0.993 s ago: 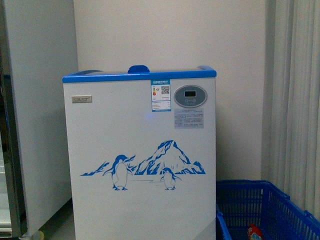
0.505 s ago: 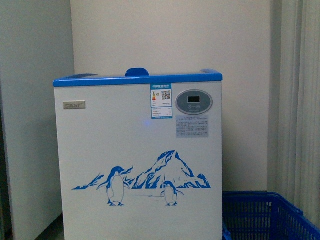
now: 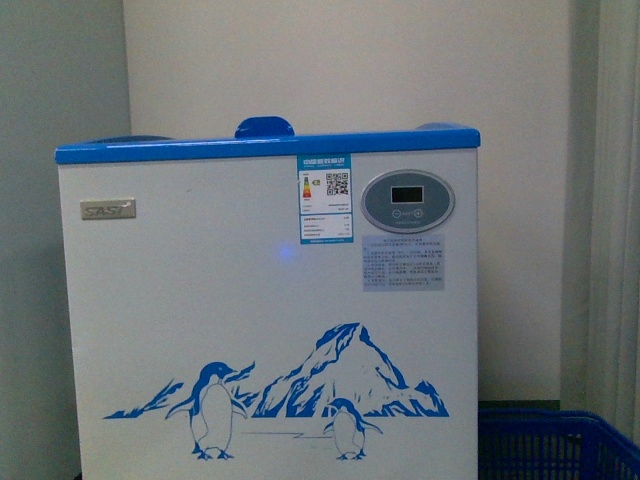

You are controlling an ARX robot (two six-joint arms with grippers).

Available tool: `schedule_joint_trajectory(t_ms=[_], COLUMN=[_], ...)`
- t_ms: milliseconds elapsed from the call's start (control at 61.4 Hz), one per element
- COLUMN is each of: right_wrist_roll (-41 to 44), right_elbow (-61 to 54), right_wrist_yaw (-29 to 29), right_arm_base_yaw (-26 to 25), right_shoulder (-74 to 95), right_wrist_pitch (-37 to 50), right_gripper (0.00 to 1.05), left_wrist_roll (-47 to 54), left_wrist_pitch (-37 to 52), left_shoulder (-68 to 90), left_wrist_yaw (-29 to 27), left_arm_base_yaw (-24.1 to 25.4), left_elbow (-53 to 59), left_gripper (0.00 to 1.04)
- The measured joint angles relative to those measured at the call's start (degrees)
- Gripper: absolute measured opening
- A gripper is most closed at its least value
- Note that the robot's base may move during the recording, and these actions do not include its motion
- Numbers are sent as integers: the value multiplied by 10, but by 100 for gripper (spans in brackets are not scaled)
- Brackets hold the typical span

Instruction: Put drink in fridge

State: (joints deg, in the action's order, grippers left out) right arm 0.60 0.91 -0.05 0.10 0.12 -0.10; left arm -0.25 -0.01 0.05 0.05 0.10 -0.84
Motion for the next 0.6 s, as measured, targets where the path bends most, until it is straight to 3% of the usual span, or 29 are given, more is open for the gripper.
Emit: schedule_joint_trajectory(t_ms=[602], right_wrist_roll=[0], right_elbow=[0], right_wrist_yaw=[0], right_arm_base_yaw=[0], right_shoulder=[0], right_wrist_pitch=[0], right_gripper=[97], left_wrist_roll=[0], left_wrist_pitch=[0], left_shoulder=[0], left_wrist_yaw=[0], left_arm_base_yaw=[0], left_elbow=[0], left_gripper=[97])
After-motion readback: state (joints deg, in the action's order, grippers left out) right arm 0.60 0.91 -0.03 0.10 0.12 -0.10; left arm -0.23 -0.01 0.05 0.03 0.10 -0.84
